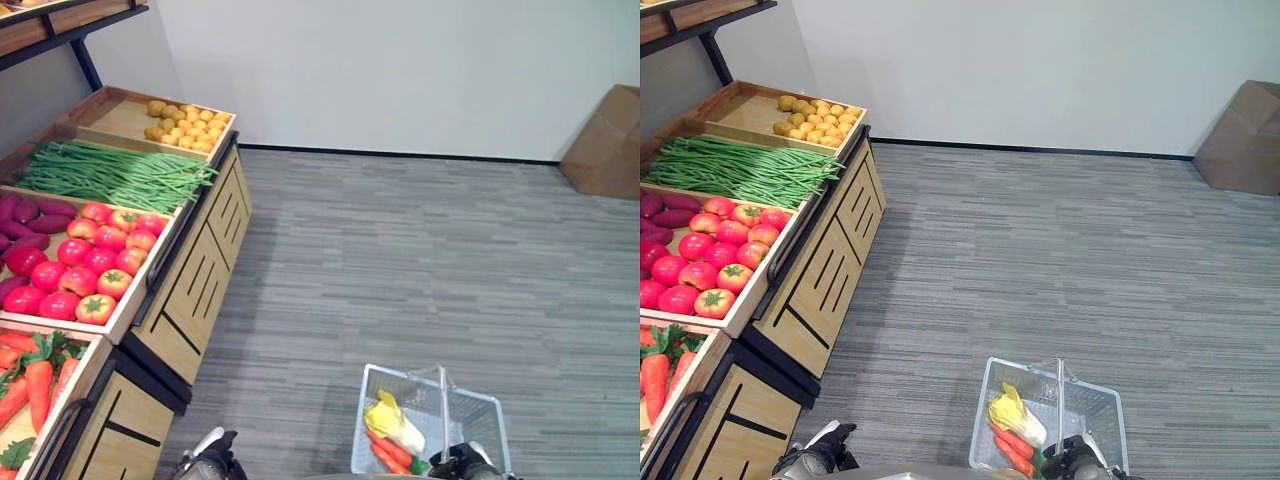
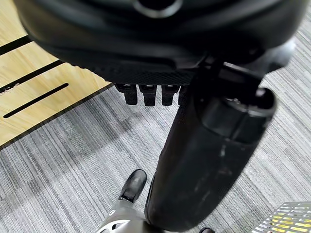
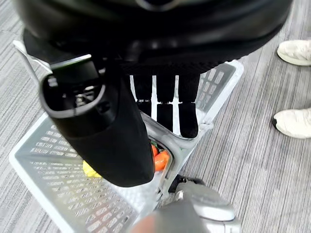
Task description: Get the vegetables into the basket
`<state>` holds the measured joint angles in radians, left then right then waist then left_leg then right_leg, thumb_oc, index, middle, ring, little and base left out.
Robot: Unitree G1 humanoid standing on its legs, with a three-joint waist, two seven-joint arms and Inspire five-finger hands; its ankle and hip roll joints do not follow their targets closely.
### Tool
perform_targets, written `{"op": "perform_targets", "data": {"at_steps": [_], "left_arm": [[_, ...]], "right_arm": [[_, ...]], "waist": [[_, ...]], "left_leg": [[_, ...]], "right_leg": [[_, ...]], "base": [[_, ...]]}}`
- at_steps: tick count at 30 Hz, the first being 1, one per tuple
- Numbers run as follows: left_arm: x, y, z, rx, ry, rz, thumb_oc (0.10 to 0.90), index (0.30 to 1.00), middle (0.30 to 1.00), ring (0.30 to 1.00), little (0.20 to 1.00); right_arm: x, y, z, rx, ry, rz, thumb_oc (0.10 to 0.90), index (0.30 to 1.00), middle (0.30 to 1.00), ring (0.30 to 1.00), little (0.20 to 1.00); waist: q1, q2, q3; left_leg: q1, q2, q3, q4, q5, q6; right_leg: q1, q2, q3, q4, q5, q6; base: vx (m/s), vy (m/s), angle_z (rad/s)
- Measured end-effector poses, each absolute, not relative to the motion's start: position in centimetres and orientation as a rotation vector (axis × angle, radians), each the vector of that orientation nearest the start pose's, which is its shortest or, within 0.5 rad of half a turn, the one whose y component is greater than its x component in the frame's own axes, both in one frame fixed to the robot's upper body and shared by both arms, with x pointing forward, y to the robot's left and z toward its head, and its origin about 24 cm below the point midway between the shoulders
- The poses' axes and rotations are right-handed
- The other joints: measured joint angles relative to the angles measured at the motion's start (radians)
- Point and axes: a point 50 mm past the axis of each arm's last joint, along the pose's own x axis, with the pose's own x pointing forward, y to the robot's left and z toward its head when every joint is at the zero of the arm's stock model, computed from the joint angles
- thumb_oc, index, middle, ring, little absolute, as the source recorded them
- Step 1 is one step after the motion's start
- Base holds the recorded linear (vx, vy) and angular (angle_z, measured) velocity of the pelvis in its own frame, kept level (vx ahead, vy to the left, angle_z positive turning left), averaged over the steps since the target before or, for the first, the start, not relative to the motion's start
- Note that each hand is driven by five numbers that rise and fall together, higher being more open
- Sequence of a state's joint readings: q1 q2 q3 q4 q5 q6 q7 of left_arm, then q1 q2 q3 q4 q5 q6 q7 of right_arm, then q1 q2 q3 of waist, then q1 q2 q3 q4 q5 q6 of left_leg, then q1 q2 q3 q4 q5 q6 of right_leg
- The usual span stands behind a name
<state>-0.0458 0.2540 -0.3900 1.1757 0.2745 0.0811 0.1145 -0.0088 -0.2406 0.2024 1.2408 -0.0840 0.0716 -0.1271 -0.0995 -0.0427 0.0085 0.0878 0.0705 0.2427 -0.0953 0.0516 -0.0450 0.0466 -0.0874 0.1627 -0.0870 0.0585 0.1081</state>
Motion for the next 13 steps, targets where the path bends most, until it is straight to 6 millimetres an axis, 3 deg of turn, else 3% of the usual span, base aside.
{"op": "perform_targets", "data": {"at_steps": [13], "left_arm": [[10.94,22.2,-15.86,0.768,1.18,-0.26,0.9,1.0,1.0,1.0,1.0]], "right_arm": [[8.06,-23.51,-16.39,-0.464,1.304,-0.041,0.4,0.3,0.3,0.3,0.3]], "waist": [[-0.002,0.001,-0.01]], "left_leg": [[0.001,0.0,0.002,0.0,-0.001,0.0]], "right_leg": [[0.0,-0.001,0.002,0.0,-0.001,0.0]], "base": [[0.0,0.0,0.0]]}}
